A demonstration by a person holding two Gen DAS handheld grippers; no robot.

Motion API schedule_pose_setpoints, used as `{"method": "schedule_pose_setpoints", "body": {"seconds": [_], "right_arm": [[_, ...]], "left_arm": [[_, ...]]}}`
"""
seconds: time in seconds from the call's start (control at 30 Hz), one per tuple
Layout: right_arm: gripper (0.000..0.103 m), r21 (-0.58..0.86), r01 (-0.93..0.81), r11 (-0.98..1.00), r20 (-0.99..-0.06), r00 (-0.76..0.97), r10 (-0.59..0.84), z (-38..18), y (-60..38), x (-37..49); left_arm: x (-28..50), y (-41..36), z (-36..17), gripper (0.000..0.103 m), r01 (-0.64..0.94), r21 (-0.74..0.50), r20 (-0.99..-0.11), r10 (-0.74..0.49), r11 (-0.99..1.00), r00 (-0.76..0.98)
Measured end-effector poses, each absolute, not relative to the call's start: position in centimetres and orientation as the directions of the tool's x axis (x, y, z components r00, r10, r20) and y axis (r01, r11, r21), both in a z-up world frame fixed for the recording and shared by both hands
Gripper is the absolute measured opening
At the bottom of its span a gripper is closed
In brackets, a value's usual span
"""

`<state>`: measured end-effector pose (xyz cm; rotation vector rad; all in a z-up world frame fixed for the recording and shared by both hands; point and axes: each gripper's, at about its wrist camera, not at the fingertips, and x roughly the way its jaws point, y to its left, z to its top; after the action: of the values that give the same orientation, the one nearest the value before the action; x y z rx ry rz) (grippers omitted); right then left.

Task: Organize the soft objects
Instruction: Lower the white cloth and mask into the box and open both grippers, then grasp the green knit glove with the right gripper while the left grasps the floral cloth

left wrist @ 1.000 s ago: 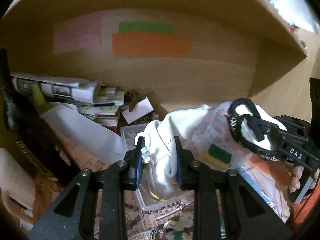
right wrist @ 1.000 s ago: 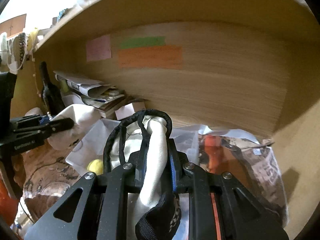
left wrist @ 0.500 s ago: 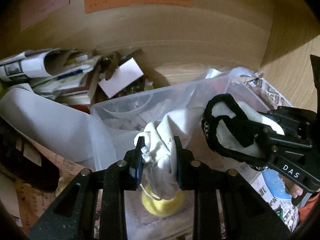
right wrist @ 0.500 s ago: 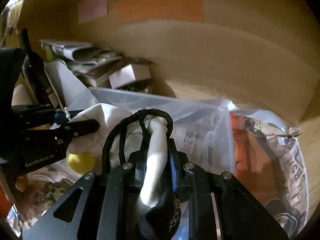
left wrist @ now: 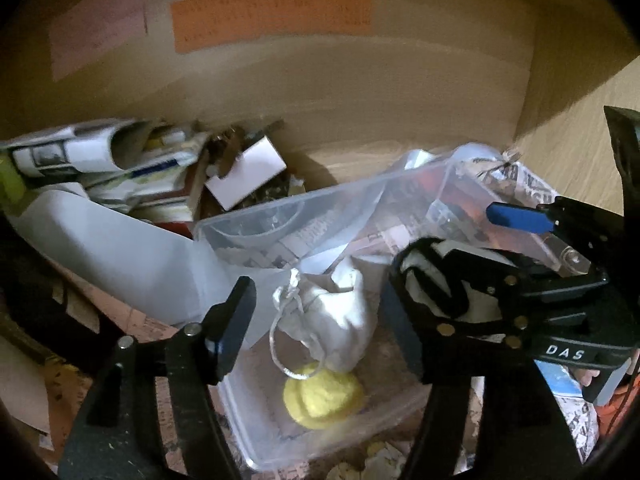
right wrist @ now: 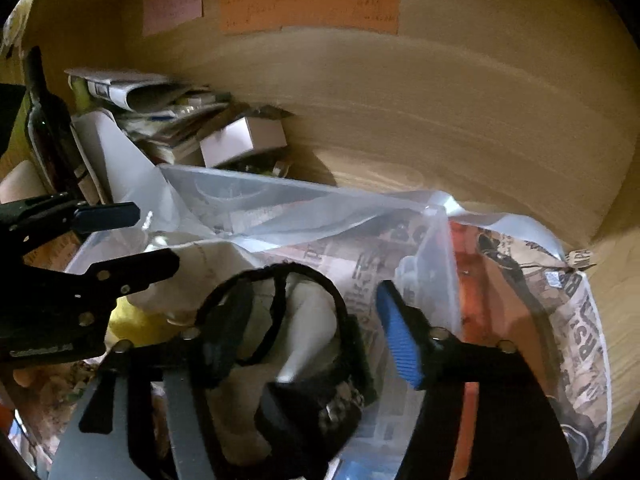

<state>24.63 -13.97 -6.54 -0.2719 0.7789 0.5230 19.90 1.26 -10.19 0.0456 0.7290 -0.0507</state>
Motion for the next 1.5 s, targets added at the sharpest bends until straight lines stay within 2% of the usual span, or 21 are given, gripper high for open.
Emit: {"method": "schedule_pose_setpoints", "body": {"seconds": [0.13,0.2,0.27,0.4,0.47,0.7,1.03,1.1,1.13,1.17,1.27,1.33,1.5], "right_arm": [[0.070,-0.042,-0.539,0.841,-0.694,0.621,0.364,-4.8,-14.7,23.4],[0.076,-0.045,-0.537,0.842,-0.671,0.641,0.373,-3.6,-15.2,22.5],[0.084,-0.054,-0.540,0.840,-0.642,0.663,0.386,-2.5,-15.5,21.2],[0.087,-0.076,-0.555,0.829,-0.598,0.690,0.407,-0.9,-16.0,18.4],[0.096,-0.074,-0.562,0.824,-0.584,0.694,0.421,-0.4,-16.3,16.8],[0.096,-0.068,-0.570,0.819,-0.579,0.691,0.432,-1.3,-17.2,12.7],[0.096,0.056,-0.589,0.806,-0.667,0.578,0.469,-5.8,-17.8,9.6],[0.092,0.093,-0.591,0.801,-0.691,0.541,0.480,-6.8,-17.8,9.4],[0.086,0.106,-0.593,0.798,-0.700,0.525,0.483,-7.2,-17.8,9.4],[0.080,0.120,-0.595,0.794,-0.714,0.504,0.486,-7.7,-17.8,9.4],[0.070,0.149,-0.601,0.785,-0.738,0.461,0.493,-8.7,-17.6,9.5],[0.062,0.172,-0.606,0.776,-0.747,0.433,0.504,-9.2,-17.6,9.6],[0.042,0.214,-0.611,0.762,-0.747,0.401,0.530,-9.7,-17.7,9.5]], "left_arm": [[17.7,1.7,-8.4,0.077,0.052,0.011,-0.622,-0.034,0.999,0.782],[16.3,2.1,-7.5,0.091,0.050,-0.003,-0.595,-0.042,0.999,0.802],[15.1,2.2,-6.7,0.097,0.043,-0.009,-0.568,-0.040,0.999,0.822],[12.2,2.5,-5.8,0.100,0.034,0.005,-0.532,-0.026,0.999,0.847],[11.0,2.5,-5.7,0.102,0.034,0.011,-0.525,-0.023,0.999,0.851],[7.9,1.8,-8.1,0.102,0.045,0.013,-0.566,-0.029,0.999,0.824],[5.8,-0.1,-12.8,0.102,0.089,-0.021,-0.663,-0.080,0.996,0.745],[5.8,-0.4,-13.3,0.102,0.093,-0.033,-0.669,-0.090,0.995,0.738],[5.8,-0.6,-13.5,0.102,0.094,-0.039,-0.670,-0.096,0.995,0.736],[5.8,-0.6,-13.6,0.100,0.097,-0.047,-0.670,-0.104,0.994,0.735],[6.5,-0.9,-13.9,0.081,0.123,-0.065,-0.685,-0.134,0.990,0.716],[7.1,-1.1,-14.3,0.073,0.136,-0.079,-0.701,-0.153,0.987,0.697],[8.2,-1.2,-15.2,0.048,0.161,-0.129,-0.728,-0.204,0.979,0.654]]}}
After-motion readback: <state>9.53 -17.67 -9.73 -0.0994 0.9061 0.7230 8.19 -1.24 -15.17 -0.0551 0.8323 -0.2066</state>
